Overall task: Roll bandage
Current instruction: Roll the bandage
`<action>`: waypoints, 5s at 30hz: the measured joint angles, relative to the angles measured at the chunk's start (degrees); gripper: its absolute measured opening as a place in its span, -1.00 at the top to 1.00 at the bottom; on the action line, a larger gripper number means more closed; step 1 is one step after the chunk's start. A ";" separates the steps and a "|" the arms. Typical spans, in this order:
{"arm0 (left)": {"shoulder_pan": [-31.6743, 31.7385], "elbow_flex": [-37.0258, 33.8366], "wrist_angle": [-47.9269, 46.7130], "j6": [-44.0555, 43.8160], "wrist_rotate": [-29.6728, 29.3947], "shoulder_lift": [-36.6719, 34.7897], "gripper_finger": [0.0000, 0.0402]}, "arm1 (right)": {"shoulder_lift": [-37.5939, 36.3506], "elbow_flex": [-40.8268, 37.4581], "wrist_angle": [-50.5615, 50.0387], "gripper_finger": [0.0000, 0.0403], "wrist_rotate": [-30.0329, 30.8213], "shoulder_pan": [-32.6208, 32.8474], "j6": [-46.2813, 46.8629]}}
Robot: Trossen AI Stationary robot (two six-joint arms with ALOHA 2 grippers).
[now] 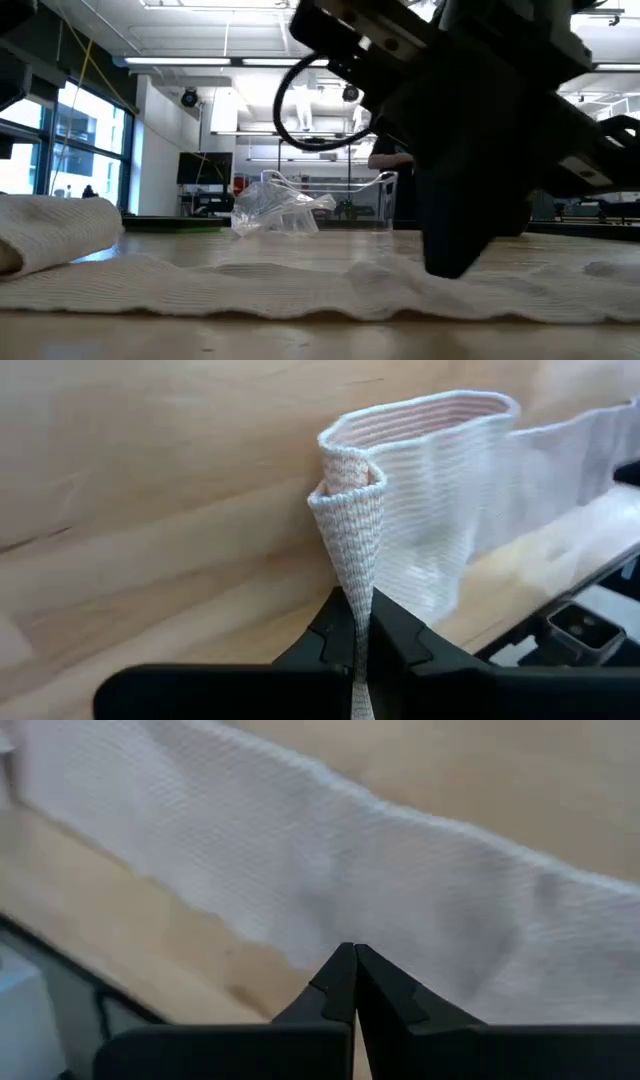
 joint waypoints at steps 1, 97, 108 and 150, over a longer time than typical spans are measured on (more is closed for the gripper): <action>0.54 0.69 -0.78 1.00 0.15 0.00 1.00 | 0.00 -0.04 -0.66 1.00 0.03 0.00 -0.01; 6.78 -6.51 26.30 10.81 4.85 10.90 0.14 | 2.12 -0.22 5.13 1.00 -3.70 -3.17 -10.55; 7.25 -6.59 25.48 10.48 3.42 11.53 0.93 | -0.15 -0.20 2.53 1.00 -1.35 -3.17 -10.38; -0.28 10.19 -14.14 3.34 -2.29 4.68 1.00 | -0.92 -0.09 -11.87 1.00 2.14 -1.25 0.81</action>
